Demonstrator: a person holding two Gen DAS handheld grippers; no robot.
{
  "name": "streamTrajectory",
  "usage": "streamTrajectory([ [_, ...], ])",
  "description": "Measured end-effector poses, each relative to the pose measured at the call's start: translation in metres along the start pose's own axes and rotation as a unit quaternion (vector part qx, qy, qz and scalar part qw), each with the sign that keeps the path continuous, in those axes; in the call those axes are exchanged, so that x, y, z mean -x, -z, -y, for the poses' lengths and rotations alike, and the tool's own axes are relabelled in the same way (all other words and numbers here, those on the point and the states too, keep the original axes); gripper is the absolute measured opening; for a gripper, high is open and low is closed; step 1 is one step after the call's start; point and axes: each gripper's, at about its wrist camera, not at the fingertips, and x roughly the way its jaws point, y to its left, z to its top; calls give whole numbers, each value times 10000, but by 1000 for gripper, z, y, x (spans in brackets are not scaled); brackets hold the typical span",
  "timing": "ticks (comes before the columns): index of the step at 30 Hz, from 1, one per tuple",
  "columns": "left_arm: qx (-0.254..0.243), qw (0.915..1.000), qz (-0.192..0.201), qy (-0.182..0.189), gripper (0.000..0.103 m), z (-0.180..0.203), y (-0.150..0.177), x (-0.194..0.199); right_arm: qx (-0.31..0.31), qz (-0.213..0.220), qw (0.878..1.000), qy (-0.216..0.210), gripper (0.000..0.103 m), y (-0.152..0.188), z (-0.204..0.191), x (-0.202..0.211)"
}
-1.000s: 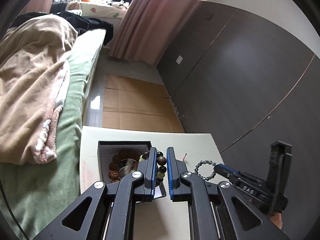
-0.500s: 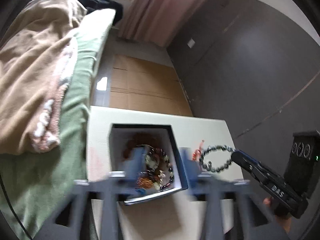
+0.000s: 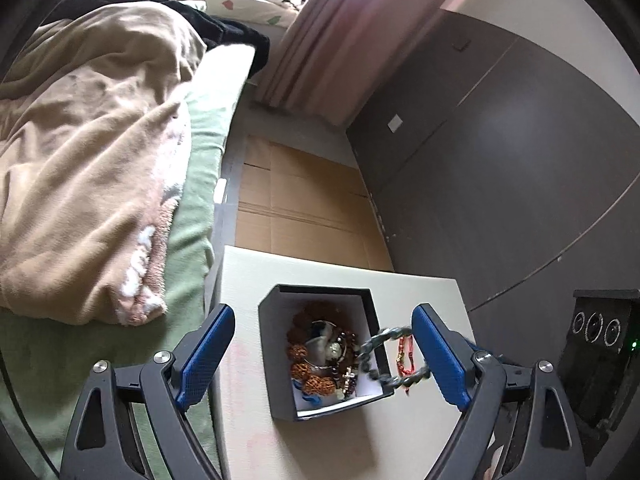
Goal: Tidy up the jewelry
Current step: 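Carry the green jade bracelet into the black box and open the right tool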
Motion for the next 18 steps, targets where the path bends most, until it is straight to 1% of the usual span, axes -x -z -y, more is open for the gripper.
streamTrajectory([
  [2, 34, 10000, 21, -6, 90, -3, -1, 2, -7, -63, 9999, -112, 10, 1, -5, -7],
  [4, 67, 10000, 47, -6, 90, -5, -2, 4, 18, -125, 9998, -136, 10, 3, -11, -16],
  [6, 106, 9999, 74, 6, 90, -7, -3, 5, -51, -222, 9995, -220, 10, 5, -12, -25],
  [10, 143, 9998, 129, -12, 90, -11, -5, 8, -111, -405, 9988, -250, 10, 10, -13, -42],
  [12, 167, 9998, 122, -28, 90, -13, -5, 7, -225, -546, 9976, -351, 11, 11, -11, -50],
  [14, 198, 9997, 98, -54, 90, -15, -4, 6, -356, -687, 9958, -490, 21, 13, -7, -56],
  [15, 202, 9997, 91, -67, 90, -15, -4, 5, -366, -689, 9960, -440, 39, 14, -5, -54],
  [16, 198, 9997, 82, -74, 90, -15, -4, 4, -366, -642, 9966, -377, 54, 14, -2, -51],
  [18, 149, 9998, 67, -75, 90, -12, -3, 3, -362, -555, 9974, -294, 57, 13, 2, -42],
])
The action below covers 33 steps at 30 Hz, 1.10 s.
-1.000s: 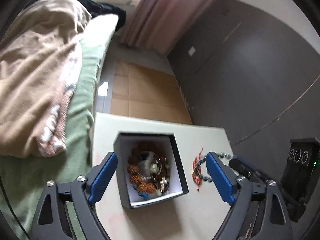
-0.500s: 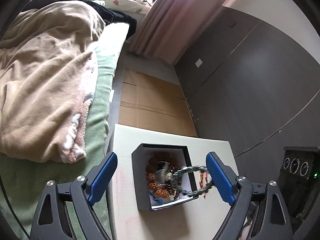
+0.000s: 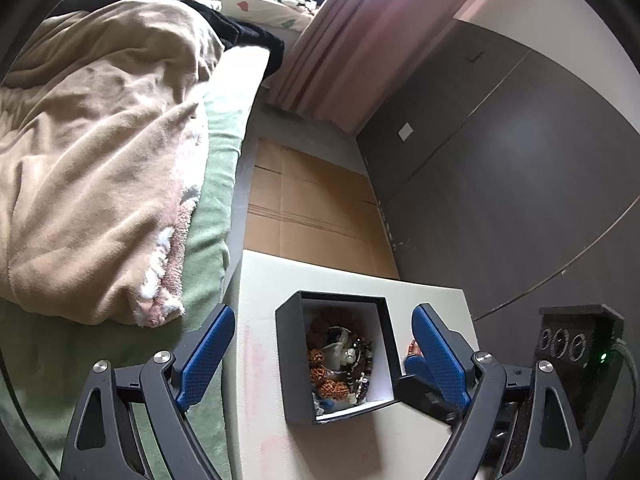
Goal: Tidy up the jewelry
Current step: 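Carry the green jade bracelet into the black box and open the right tool, then move the left tool to the red string bracelet and close on it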
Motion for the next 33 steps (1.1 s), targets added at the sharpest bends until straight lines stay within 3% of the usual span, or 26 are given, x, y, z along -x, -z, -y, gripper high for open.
streamTrajectory([
  [2, -81, 10000, 2, 32, 94, 5, 1, -1, 7, 29, 10000, 72, 65, -1, 4, 9],
  [4, -139, 9999, 17, 43, 103, 9, 2, -3, 0, 139, 9997, 220, 88, -2, 11, 21],
  [9, -286, 9995, -73, 80, 103, 24, 7, -11, -188, 299, 9972, 660, 94, -1, 38, 52],
  [12, -380, 9992, -101, 118, 103, 35, 10, -15, -307, 373, 9950, 872, 103, 1, 57, 68],
  [27, -1070, 9936, -327, 164, 102, 113, 36, -51, -829, 559, 9843, 1453, 103, 11, 127, 131],
  [33, -1403, 9886, -530, 97, 78, 137, 50, -72, -1003, 655, 9788, 1662, 103, 14, 145, 146],
])
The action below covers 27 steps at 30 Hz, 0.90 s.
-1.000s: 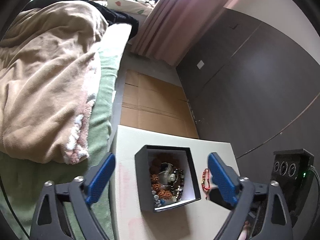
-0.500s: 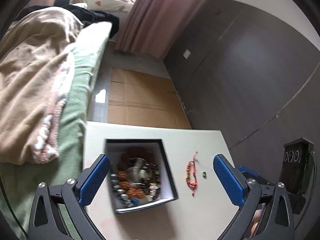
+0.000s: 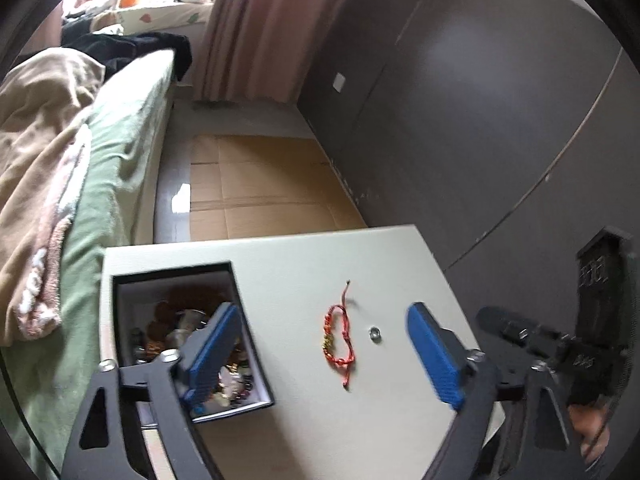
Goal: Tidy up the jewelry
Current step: 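Move the left tool to the red string bracelet and close on it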
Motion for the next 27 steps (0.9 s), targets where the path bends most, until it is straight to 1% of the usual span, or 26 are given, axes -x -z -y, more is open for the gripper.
streamTrajectory([
  [2, -68, 9998, -178, -25, 65, 7, 3, -12, 1, 65, 10000, 31, 103, -1, 5, 5],
  [6, -186, 9987, -462, -82, 55, 19, 11, -32, -43, 105, 9999, 89, 103, -2, 18, 12],
  [8, -186, 9980, -588, -119, 44, 24, 13, -42, -55, 78, 9999, 126, 103, -2, 24, 12],
  [10, -207, 9974, -663, -168, 38, 27, 14, -48, -73, 61, 9999, 127, 103, -2, 28, 13],
  [12, -257, 9968, -719, -231, 37, 31, 15, -54, -110, 64, 9999, 112, 103, -2, 32, 14],
  [18, -526, 9923, -950, -594, 27, 42, 22, -80, -219, 89, 9996, 143, 103, -3, 46, 17],
  [24, -690, 9872, -1113, -907, 26, 41, 28, -99, -299, 107, 9993, 218, 103, -7, 54, 16],
  [25, -679, 9867, -1145, -928, 25, 39, 29, -101, -299, 96, 9993, 225, 103, -7, 54, 16],
  [26, -700, 9859, -1153, -989, 21, 38, 30, -104, -296, 85, 9993, 227, 103, -7, 55, 15],
  [27, -779, 9841, -1146, -1110, 20, 39, 31, -105, -289, 69, 9993, 235, 102, -7, 54, 14],
])
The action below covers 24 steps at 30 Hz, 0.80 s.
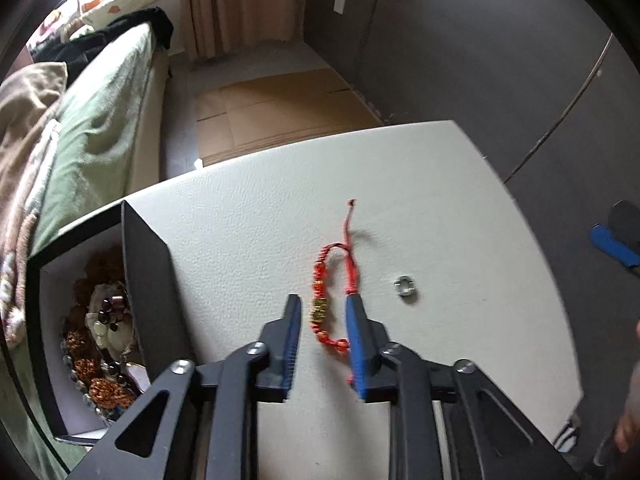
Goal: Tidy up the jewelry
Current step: 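Move the left tool to the red string bracelet and close on it, then lift the red bracelet into the box and open the left tool while the right tool approaches the silver ring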
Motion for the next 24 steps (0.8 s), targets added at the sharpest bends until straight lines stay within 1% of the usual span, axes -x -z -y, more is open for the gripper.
streamTrajectory([
  [6, -37, 9999, -116, -25, 20, -1, 2, -12, 35, -35, 10000, 49, 102, 0, -2, -6],
  [9, -105, 9999, -50, -71, 19, 0, 1, -13, 59, -52, 9999, 69, 102, 0, -3, -8],
  [10, -112, 9999, -36, -75, 18, 0, 1, -12, 62, -56, 9999, 72, 102, 0, -3, -8],
  [12, -115, 9999, -15, -112, 8, 0, 1, -13, 79, -63, 9999, 74, 102, 0, -4, -9],
  [13, -99, 9999, -43, -71, 7, -2, 1, -13, 96, -70, 9999, 71, 102, 1, -6, -10],
  [14, -64, 9999, -83, 45, 7, -4, 1, -11, 125, -84, 9999, 68, 102, 1, -7, -11],
  [15, -42, 9999, -56, 108, 7, -6, 1, -8, 159, -105, 9998, 66, 102, 1, -10, -13],
  [17, -18, 9999, 75, 68, 7, -9, 0, 1, 218, -158, 9996, 67, 99, 3, -13, -17],
  [19, 97, 9997, 151, 191, 7, -14, -2, 9, 268, -252, 9993, 56, 91, 4, -16, -24],
  [21, 185, 9991, 259, 263, 7, -18, -4, 18, 315, -340, 9989, 63, 85, 6, -18, -30],
  [23, 242, 9985, 334, 351, 7, -22, -6, 26, 393, -428, 9983, 70, 82, 8, -22, -36],
  [24, 256, 9983, 356, 388, 7, -23, -6, 28, 443, -475, 9979, 66, 78, 9, -25, -40],
])
